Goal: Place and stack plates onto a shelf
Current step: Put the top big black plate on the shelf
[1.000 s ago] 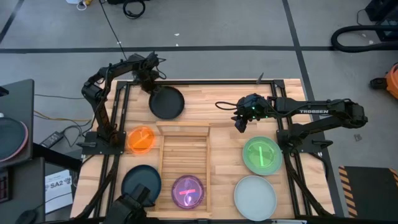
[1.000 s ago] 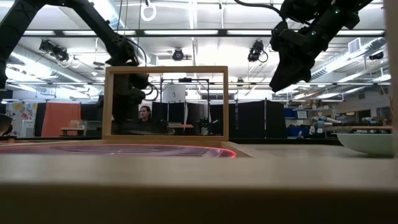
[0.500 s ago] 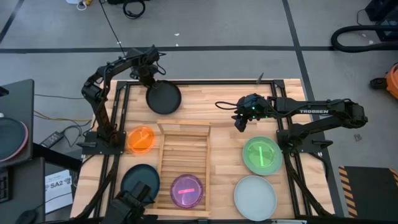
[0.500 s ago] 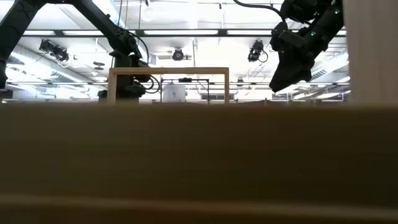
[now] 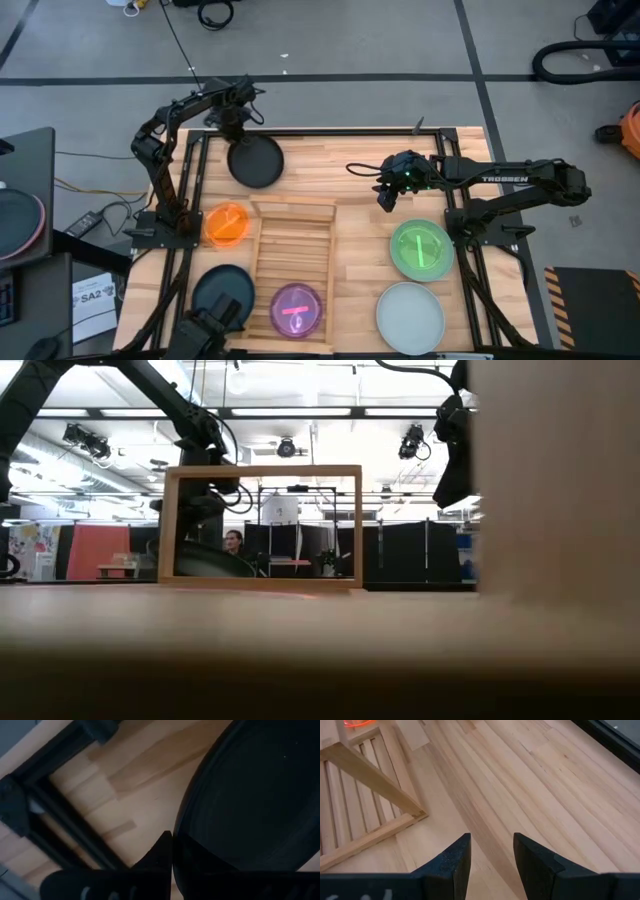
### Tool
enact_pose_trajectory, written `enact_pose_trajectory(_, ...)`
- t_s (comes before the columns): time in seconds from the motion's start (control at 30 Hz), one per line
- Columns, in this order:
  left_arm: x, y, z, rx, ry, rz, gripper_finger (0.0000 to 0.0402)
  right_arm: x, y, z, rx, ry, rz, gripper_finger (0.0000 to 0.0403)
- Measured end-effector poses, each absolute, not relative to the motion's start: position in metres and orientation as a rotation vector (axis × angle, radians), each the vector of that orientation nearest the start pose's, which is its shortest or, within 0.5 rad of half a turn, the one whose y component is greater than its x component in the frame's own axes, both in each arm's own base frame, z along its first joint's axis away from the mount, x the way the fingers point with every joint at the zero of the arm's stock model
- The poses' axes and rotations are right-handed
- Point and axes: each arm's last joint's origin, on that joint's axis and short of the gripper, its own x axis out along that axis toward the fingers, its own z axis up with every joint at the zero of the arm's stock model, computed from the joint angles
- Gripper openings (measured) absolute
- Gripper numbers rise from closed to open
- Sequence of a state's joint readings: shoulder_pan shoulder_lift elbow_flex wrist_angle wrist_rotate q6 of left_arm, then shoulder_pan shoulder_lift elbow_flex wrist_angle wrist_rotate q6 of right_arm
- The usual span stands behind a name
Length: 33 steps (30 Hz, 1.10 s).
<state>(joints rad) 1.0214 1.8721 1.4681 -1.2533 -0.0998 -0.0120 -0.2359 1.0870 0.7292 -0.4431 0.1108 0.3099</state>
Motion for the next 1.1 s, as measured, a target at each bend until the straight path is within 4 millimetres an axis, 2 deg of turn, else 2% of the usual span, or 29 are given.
enact_pose_trajectory(0.3,0.178,0.285,0.219,-0.790,1.569,0.863,0.0016,0.208,-0.053,0.238,0.341,0.747,-0.450,0.0153)
enact_pose_trajectory(0.43,0.187,0.279,0.219,-0.697,1.613,0.870,0.0016,0.208,-0.053,0.238,0.341,0.747,-0.450,0.0154)
enact_pose_trajectory(0.77,0.213,0.260,0.218,-0.534,1.666,0.697,0.0016,0.208,-0.053,0.238,0.341,0.748,-0.450,0.0153)
enact_pose_trajectory(1.1,0.210,0.258,0.225,-0.526,1.660,0.696,0.0016,0.208,-0.053,0.238,0.341,0.748,-0.450,0.0154)
